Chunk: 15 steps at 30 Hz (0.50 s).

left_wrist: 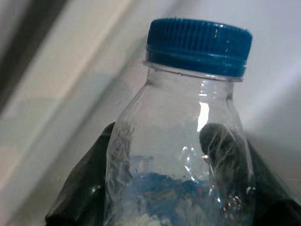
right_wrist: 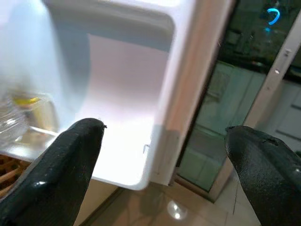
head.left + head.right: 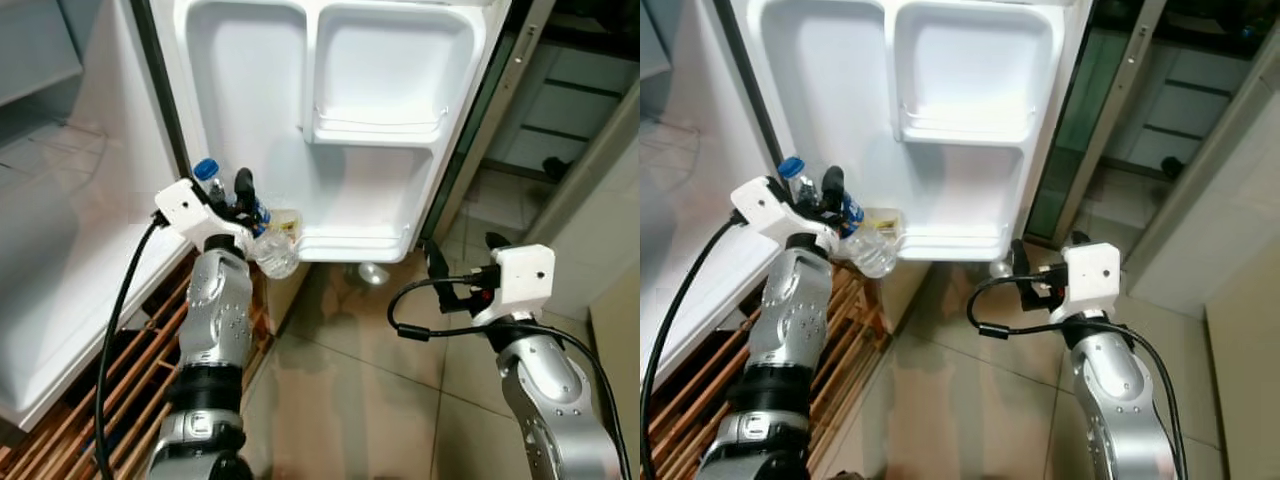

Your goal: Restocking fridge

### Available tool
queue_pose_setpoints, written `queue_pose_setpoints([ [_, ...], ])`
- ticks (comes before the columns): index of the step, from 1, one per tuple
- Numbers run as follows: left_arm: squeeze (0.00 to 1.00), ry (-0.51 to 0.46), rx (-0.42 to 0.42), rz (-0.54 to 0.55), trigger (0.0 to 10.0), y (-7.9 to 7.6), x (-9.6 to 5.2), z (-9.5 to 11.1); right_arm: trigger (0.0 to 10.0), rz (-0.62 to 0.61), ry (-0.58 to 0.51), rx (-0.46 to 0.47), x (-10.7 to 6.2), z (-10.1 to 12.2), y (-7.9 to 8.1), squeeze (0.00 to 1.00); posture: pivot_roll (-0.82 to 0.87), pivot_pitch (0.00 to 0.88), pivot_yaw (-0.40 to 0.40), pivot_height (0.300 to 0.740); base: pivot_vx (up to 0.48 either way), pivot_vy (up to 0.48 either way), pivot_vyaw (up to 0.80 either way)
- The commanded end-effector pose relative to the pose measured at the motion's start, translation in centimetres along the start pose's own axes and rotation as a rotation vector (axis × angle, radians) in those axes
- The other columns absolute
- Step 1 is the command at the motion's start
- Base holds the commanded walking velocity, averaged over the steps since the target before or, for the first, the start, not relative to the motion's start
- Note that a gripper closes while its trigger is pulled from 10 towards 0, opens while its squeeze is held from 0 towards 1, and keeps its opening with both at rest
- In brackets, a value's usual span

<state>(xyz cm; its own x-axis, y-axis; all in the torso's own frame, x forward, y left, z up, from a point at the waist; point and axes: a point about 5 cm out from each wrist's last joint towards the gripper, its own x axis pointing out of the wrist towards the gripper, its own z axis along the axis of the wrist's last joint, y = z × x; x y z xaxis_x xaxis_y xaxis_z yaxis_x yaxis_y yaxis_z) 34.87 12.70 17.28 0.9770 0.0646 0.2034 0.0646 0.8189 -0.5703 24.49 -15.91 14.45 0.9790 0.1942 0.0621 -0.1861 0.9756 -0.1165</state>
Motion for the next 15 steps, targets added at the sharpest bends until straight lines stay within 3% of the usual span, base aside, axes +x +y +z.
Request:
queue_pose_setpoints([
  [1, 0.00, -0.105, -0.015, -0.060, 10.0, -1.4, 0.6, 1.9, 10.0, -0.002, -0.024, -0.022, 0.2, 0.4, -0.3, 0.09, -0.21, 0.000, -0.025, 0.740, 0.000, 0.000, 0.00],
  [4, 0.00, -0.138, -0.029, -0.073, 10.0, -2.7, 1.2, 2.8, 10.0, -0.010, -0.032, -0.009, 0.8, 0.8, -1.3, 0.09, -0.20, 0.000, -0.035, 0.740, 0.000, 0.000, 0.00],
  [7, 0.00, -0.167, -0.031, -0.089, 10.0, -3.0, 1.3, 3.8, 10.0, 0.018, -0.031, -0.003, 1.0, 0.9, -0.8, 0.09, -0.17, 0.000, -0.043, 0.740, 0.000, 0.000, 0.00],
  [10, 0.00, -0.176, -0.039, -0.061, 10.0, -2.3, 1.0, 4.5, 10.0, 0.042, -0.014, -0.001, 1.0, 0.2, -0.2, 0.09, -0.15, 0.000, -0.048, 0.740, 0.000, 0.000, 0.00],
  [15, 0.00, -0.142, -0.018, -0.036, 10.0, -1.3, 0.2, 3.9, 10.0, 0.051, -0.013, 0.009, 1.3, 0.1, 0.2, 0.09, -0.13, 0.000, -0.047, 0.740, 0.000, 0.000, 0.00],
])
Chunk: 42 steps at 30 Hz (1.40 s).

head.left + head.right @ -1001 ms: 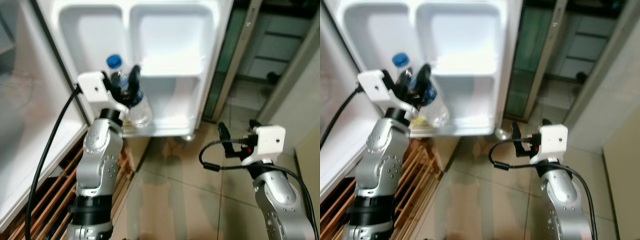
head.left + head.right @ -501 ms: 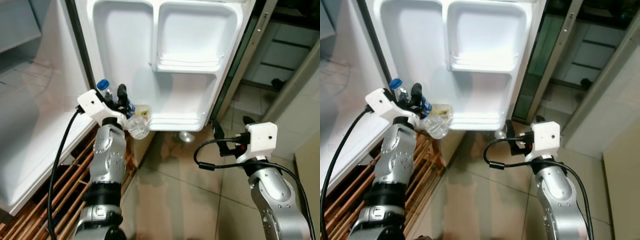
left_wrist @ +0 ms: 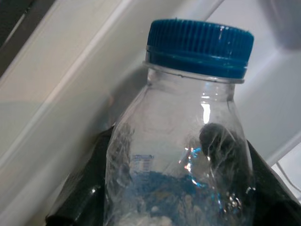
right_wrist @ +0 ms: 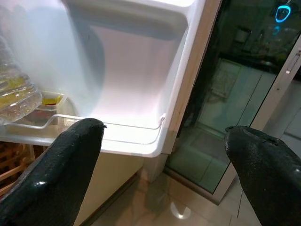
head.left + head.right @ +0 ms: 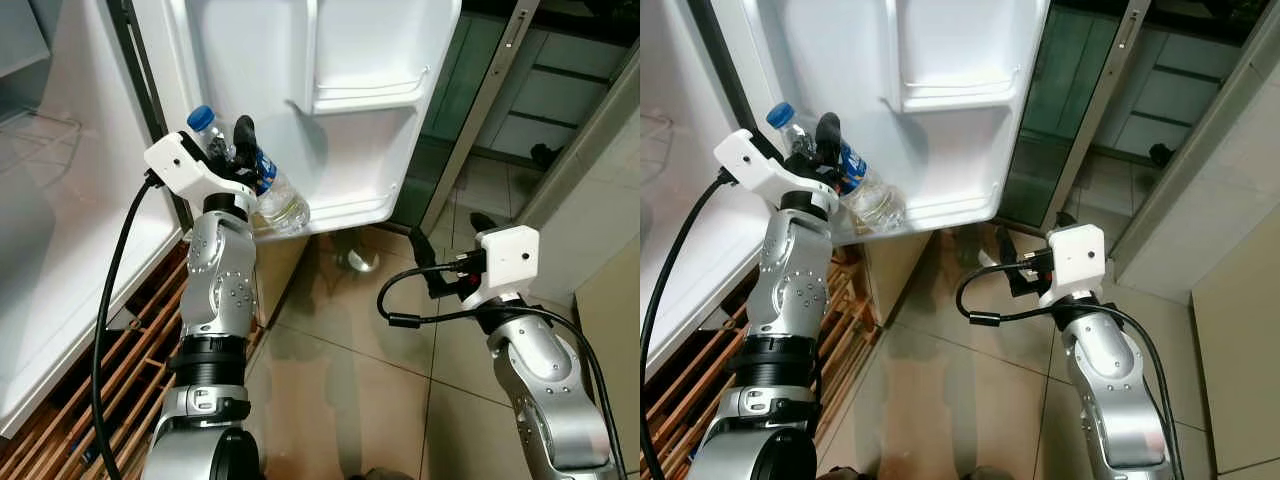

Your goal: Restocking fridge

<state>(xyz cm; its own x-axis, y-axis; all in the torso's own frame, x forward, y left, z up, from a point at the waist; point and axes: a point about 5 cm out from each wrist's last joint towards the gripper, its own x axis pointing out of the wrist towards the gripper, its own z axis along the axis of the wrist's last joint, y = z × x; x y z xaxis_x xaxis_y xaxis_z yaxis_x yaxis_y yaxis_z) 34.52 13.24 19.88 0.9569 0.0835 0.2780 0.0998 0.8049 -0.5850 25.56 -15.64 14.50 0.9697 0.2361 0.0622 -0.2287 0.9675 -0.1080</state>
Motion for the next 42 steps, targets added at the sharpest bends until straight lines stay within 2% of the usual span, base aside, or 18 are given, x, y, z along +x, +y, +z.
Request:
queue_pose_setpoints([
  [1, 0.00, -0.062, 0.014, -0.005, 10.0, -0.3, 0.0, 1.3, 10.0, 0.010, -0.007, -0.001, 0.3, 0.1, 0.1, 0.09, -0.12, 0.000, -0.048, 0.740, 0.000, 0.000, 0.00],
  [4, 0.00, -0.060, 0.011, -0.008, 10.0, -0.6, 0.0, 1.2, 10.0, 0.011, -0.005, 0.002, 0.6, -0.1, 0.1, 0.09, -0.11, 0.000, -0.048, 0.740, 0.000, 0.000, 0.00],
  [5, 0.00, -0.078, 0.020, -0.043, 10.0, -1.4, 0.2, 1.7, 10.0, 0.013, -0.005, 0.005, 0.8, -0.2, 0.2, 0.09, -0.11, 0.000, -0.047, 0.740, 0.000, 0.000, 0.00],
  [9, 0.00, -0.115, 0.034, -0.105, 10.0, -2.5, 0.3, 2.8, 10.0, 0.017, -0.007, 0.010, 0.9, -0.2, 0.4, 0.09, -0.10, 0.000, -0.044, 0.740, 0.000, 0.000, 0.00],
  [13, 0.00, -0.145, -0.024, -0.182, 10.0, -4.5, -0.1, 3.9, 10.0, 0.016, -0.003, 0.016, 1.0, -0.6, 0.5, 0.09, -0.10, 0.000, -0.034, 0.740, 0.000, 0.000, 0.00],
  [16, 0.00, -0.140, -0.060, -0.158, 10.0, -4.7, -0.2, 3.9, 10.0, 0.016, -0.003, 0.019, 1.0, -0.7, 0.7, 0.09, -0.10, 0.000, -0.032, 0.740, 0.000, 0.000, 0.00],
  [18, 0.00, -0.103, -0.088, -0.098, 10.0, -4.6, 0.0, 2.6, 10.0, 0.019, -0.003, 0.027, 1.1, -0.8, 0.9, 0.09, -0.10, 0.000, -0.037, 0.740, 0.000, 0.000, 0.00],
  [21, 0.00, -0.033, -0.084, -0.057, 10.0, -4.7, 0.2, 0.2, 10.0, 0.035, -0.001, 0.031, 1.1, -0.9, 1.3, 0.09, -0.11, 0.000, -0.042, 0.740, 0.000, 0.000, 0.00],
  [24, 0.00, -0.002, -0.093, -0.047, 10.0, -4.7, 0.3, -0.6, 10.0, 0.042, -0.002, 0.028, 1.1, -0.9, 1.4, 0.09, -0.11, 0.000, -0.041, 0.740, 0.000, 0.000, 0.00],
  [25, 0.00, 0.072, -0.139, -0.016, 10.0, -4.2, 0.5, -2.1, 10.0, 0.041, 0.000, 0.026, 1.0, -1.0, 1.2, 0.09, -0.11, 0.000, -0.043, 0.740, 0.000, 0.000, 0.00],
  [26, 0.00, 0.103, -0.158, 0.004, 10.0, -3.9, 0.5, -2.8, 10.0, 0.040, 0.000, 0.026, 1.0, -1.0, 1.1, 0.09, -0.11, 0.000, -0.042, 0.740, 0.000, 0.000, 0.00],
  [31, 0.00, 0.168, -0.255, 0.051, 10.0, -3.8, 0.8, -3.9, 10.0, 0.039, -0.004, 0.028, 1.0, -0.9, 1.3, 0.09, -0.13, 0.000, -0.034, 0.740, 0.000, 0.000, 0.00],
  [35, 0.00, 0.132, -0.283, 0.007, 10.0, -4.7, 1.3, -3.0, 10.0, 0.036, -0.007, 0.031, 0.9, -0.8, 1.4, 0.09, -0.14, 0.000, -0.029, 0.740, 0.000, 0.000, 0.00],
  [36, 0.00, 0.069, -0.255, -0.050, 10.0, -5.5, 1.6, -1.5, 10.0, 0.031, -0.006, 0.035, 0.8, -0.8, 1.5, 0.09, -0.14, 0.000, -0.027, 0.740, 0.000, 0.000, 0.00],
  [42, 0.00, -0.061, -0.177, -0.213, 10.0, -7.7, 1.4, 1.6, 10.0, 0.026, -0.003, 0.040, 0.6, -0.9, 1.6, 0.09, -0.14, 0.000, -0.023, 0.740, 0.000, 0.000, 0.00],
])
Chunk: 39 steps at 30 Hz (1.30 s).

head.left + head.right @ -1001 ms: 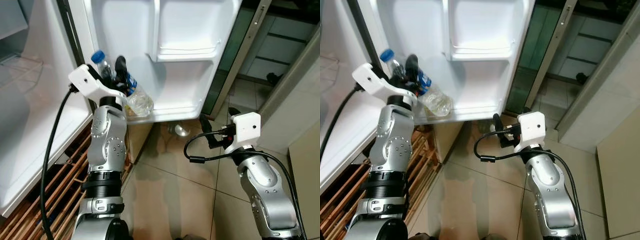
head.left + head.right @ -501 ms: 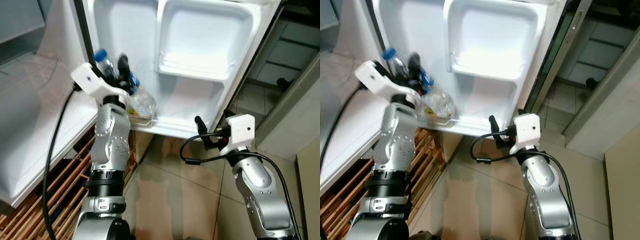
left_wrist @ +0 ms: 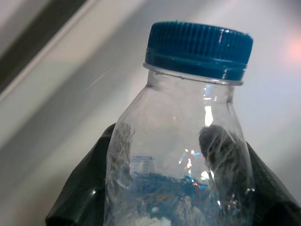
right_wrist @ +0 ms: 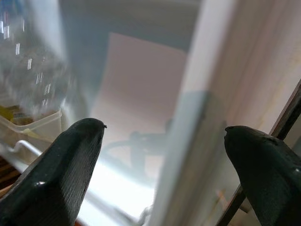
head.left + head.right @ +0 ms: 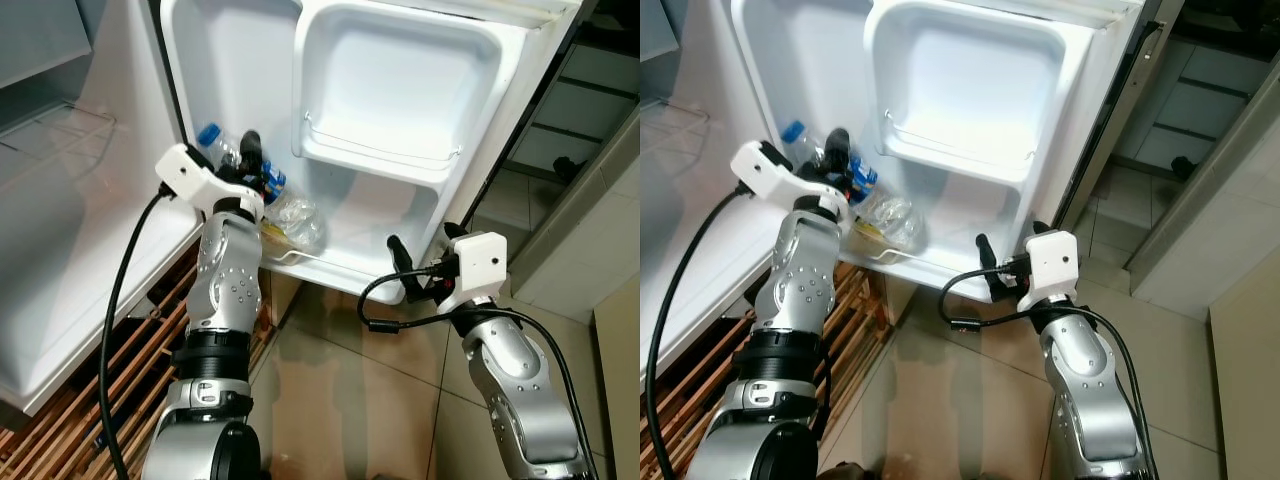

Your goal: Restocking fridge

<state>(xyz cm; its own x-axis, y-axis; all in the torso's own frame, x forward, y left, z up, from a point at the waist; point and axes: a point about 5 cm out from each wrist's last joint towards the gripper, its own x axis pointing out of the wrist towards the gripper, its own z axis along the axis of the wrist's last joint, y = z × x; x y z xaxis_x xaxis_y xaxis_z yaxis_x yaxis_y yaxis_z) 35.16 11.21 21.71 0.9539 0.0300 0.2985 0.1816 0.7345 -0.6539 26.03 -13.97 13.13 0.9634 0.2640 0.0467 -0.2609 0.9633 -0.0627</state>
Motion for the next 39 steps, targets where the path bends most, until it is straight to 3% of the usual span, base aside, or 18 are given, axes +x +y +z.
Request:
queue_pose_setpoints([
  [1, 0.00, -0.071, -0.057, -0.164, 10.0, -5.1, 0.7, 1.0, 10.0, -0.004, -0.016, -0.007, -0.1, 0.3, 0.0, 0.09, -0.14, 0.000, -0.023, 0.740, 0.000, 0.000, 0.00],
  [4, 0.00, -0.103, -0.054, -0.213, 10.0, -6.0, 0.5, 2.1, 10.0, -0.004, -0.018, -0.004, -0.1, 0.3, 0.1, 0.09, -0.13, 0.000, -0.022, 0.740, 0.000, 0.000, 0.00],
  [9, 0.00, -0.076, -0.158, -0.201, 10.0, -6.3, 0.3, 2.6, 10.0, -0.002, -0.021, 0.004, 0.1, 0.4, 0.4, 0.09, -0.11, 0.000, -0.025, 0.740, 0.000, 0.000, 0.00],
  [11, 0.00, -0.027, -0.188, -0.172, 10.0, -6.0, 0.1, 1.1, 10.0, 0.003, -0.021, 0.009, 0.2, 0.4, 0.5, 0.09, -0.11, 0.000, -0.026, 0.740, 0.000, 0.000, 0.00],
  [14, 0.00, 0.045, -0.131, -0.145, 10.0, -5.0, -0.3, -1.5, 10.0, 0.009, -0.024, 0.011, 0.3, 0.5, 0.6, 0.09, -0.11, 0.000, -0.029, 0.740, 0.000, 0.000, 0.00],
  [16, 0.00, 0.052, -0.120, -0.148, 10.0, -5.0, -0.3, -1.7, 10.0, 0.009, -0.024, 0.010, 0.3, 0.5, 0.7, 0.09, -0.11, 0.000, -0.029, 0.740, 0.000, 0.000, 0.00],
  [17, 0.00, 0.039, -0.057, -0.201, 10.0, -5.1, -0.3, -1.2, 10.0, -0.003, -0.030, 0.011, 0.4, 0.7, 0.5, 0.09, -0.12, 0.000, -0.018, 0.740, 0.000, 0.000, 0.00],
  [20, 0.00, 0.022, 0.007, -0.260, 10.0, -5.3, -0.6, -0.4, 10.0, -0.023, -0.033, 0.011, 0.3, 0.7, 0.3, 0.09, -0.13, 0.000, -0.013, 0.740, 0.000, 0.000, 0.00],
  [24, 0.00, 0.044, 0.228, -0.436, 10.0, -4.2, -2.6, 1.8, 10.0, -0.055, -0.039, 0.010, -0.4, 0.9, -0.2, 0.09, -0.12, 0.000, -0.005, 0.740, 0.000, 0.000, 0.00],
  [27, 0.00, 0.068, 0.357, -0.487, 10.0, -3.1, -3.9, 3.1, 10.0, -0.075, -0.039, 0.013, -0.7, 0.9, -0.7, 0.09, -0.11, 0.000, -0.008, 0.740, 0.000, 0.000, 0.00],
  [31, 0.00, 0.079, 0.419, -0.482, 10.0, -2.3, -4.6, 3.9, 10.0, -0.087, -0.028, 0.021, -0.7, 0.6, -1.0, 0.09, -0.09, 0.000, -0.017, 0.740, 0.000, 0.000, 0.00],
  [34, 0.00, 0.064, 0.532, -0.501, 10.0, -2.2, -5.4, 3.6, 10.0, -0.085, -0.027, 0.028, -0.2, 0.6, -1.0, 0.09, -0.07, 0.000, -0.026, 0.740, 0.000, 0.000, 0.00],
  [39, 0.00, 0.087, 0.549, -0.480, 10.0, -2.8, -5.7, 2.5, 10.0, -0.071, -0.027, 0.021, 0.3, 0.7, -0.9, 0.10, -0.06, 0.000, -0.034, 0.740, 0.000, -0.434, 0.45],
])
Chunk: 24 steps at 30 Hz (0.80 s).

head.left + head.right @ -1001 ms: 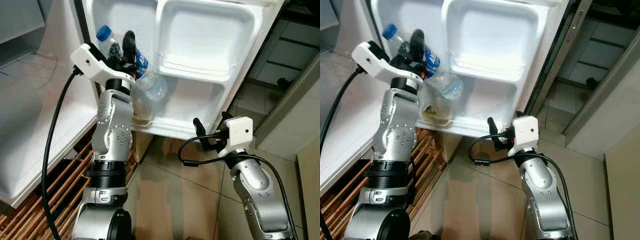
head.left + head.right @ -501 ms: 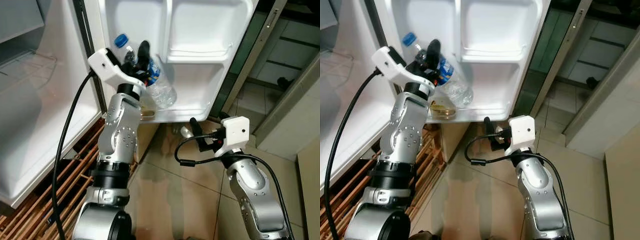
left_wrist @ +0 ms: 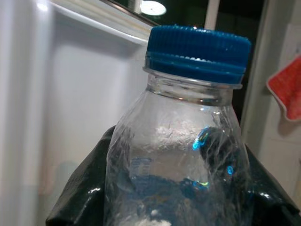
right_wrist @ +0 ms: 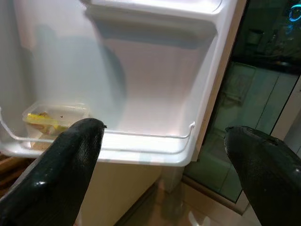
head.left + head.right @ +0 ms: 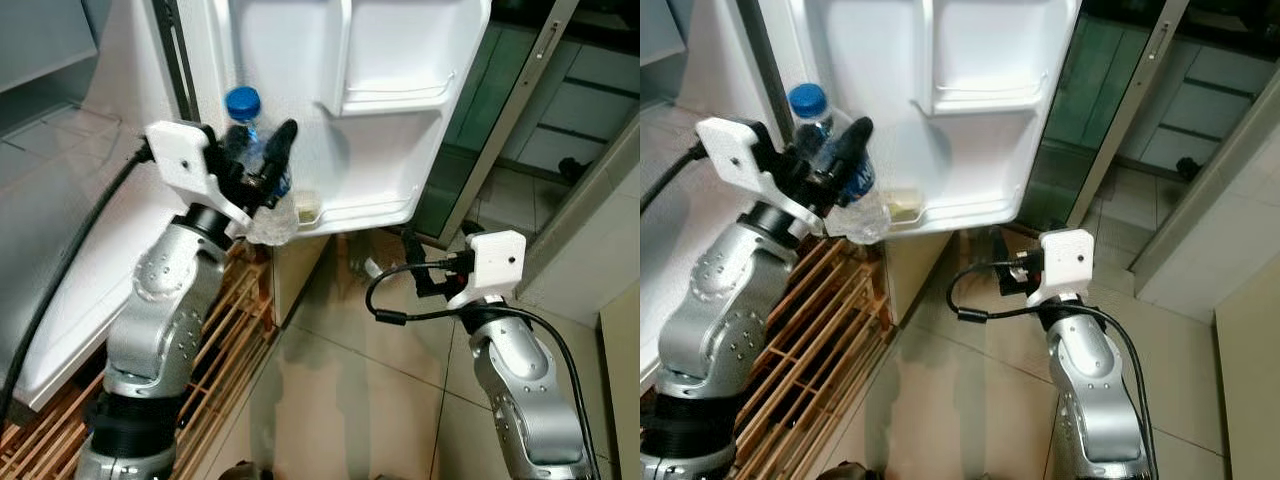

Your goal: Restocking fridge

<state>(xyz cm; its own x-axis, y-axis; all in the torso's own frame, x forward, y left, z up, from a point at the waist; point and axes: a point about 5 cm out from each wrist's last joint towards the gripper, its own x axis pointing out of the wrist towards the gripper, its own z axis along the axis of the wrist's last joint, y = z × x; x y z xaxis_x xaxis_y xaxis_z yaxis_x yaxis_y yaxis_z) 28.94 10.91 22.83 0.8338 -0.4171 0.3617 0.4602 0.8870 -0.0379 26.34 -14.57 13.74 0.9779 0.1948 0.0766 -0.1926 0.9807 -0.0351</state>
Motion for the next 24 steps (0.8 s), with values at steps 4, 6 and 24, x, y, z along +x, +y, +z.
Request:
queue_pose_setpoints([
  [4, 0.00, 0.014, 0.031, 0.053, 10.0, -0.4, 0.5, -0.2, 10.0, 0.011, -0.004, -0.005, 0.4, 0.2, 0.1, 0.10, -0.06, 0.000, -0.029, 0.740, 0.273, -0.391, 0.73],
  [6, 0.00, 0.024, 0.033, 0.083, 10.0, -0.2, 0.7, -0.5, 10.0, 0.014, -0.005, -0.006, 0.4, 0.1, 0.2, 0.11, -0.06, 0.000, -0.029, 0.740, 0.287, -0.381, 0.73],
  [24, 0.00, 0.010, 0.011, 0.094, 10.0, -0.5, 2.2, -1.0, 10.0, -0.001, -0.005, -0.004, -0.2, 0.1, 0.3, 0.11, -0.10, 0.000, -0.012, 0.740, 0.311, -0.362, 0.65],
])
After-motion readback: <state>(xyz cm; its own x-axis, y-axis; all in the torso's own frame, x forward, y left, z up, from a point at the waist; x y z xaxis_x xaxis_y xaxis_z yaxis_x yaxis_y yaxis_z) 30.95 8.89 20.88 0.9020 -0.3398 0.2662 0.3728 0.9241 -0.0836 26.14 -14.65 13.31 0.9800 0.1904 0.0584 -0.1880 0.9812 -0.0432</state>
